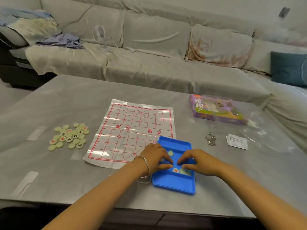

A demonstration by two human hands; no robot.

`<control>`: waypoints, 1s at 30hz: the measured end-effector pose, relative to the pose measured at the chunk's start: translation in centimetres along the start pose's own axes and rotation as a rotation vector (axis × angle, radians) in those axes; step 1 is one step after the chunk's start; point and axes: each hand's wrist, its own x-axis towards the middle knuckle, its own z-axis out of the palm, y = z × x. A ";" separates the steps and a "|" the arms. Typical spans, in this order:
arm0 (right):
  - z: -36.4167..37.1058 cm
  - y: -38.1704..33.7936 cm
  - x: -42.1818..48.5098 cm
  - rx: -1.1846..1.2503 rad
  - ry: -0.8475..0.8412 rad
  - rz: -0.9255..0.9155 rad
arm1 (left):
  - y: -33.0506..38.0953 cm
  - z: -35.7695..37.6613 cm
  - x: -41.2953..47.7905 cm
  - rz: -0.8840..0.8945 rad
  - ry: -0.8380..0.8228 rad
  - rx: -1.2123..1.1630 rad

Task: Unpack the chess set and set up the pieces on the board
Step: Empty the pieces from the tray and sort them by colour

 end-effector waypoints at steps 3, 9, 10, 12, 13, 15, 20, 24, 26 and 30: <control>-0.2 0.3 -0.1 -0.103 0.038 -0.037 | 0.7 0.3 0.7 -0.024 0.021 -0.055; 0.1 0.8 0.6 0.069 -0.020 -0.044 | 0.8 0.6 2.6 -0.060 -0.012 -0.223; 0.2 0.8 0.8 0.093 -0.003 -0.047 | 0.8 0.6 2.8 -0.062 -0.025 -0.222; 0.5 1.1 1.1 0.136 0.072 -0.034 | 0.7 0.5 3.1 -0.069 -0.024 -0.192; 0.5 1.3 1.1 0.149 0.107 -0.026 | 0.6 0.5 3.2 -0.075 -0.001 -0.165; 0.4 1.6 0.9 0.151 0.124 -0.025 | 0.4 0.3 3.2 -0.094 0.085 -0.090; -1.1 1.2 0.1 -0.137 0.066 -0.054 | -0.7 -0.9 1.9 -0.048 0.141 -0.040; 0.2 1.7 -0.7 -0.069 0.019 -0.074 | -1.3 -0.7 -0.2 0.042 -0.001 0.096; 1.4 1.8 -1.2 -0.074 -0.005 -0.084 | -0.8 0.0 -1.0 0.033 -0.086 0.189; 2.7 1.4 -2.0 -0.042 0.056 -0.126 | 1.2 0.5 -1.8 0.055 -0.123 0.042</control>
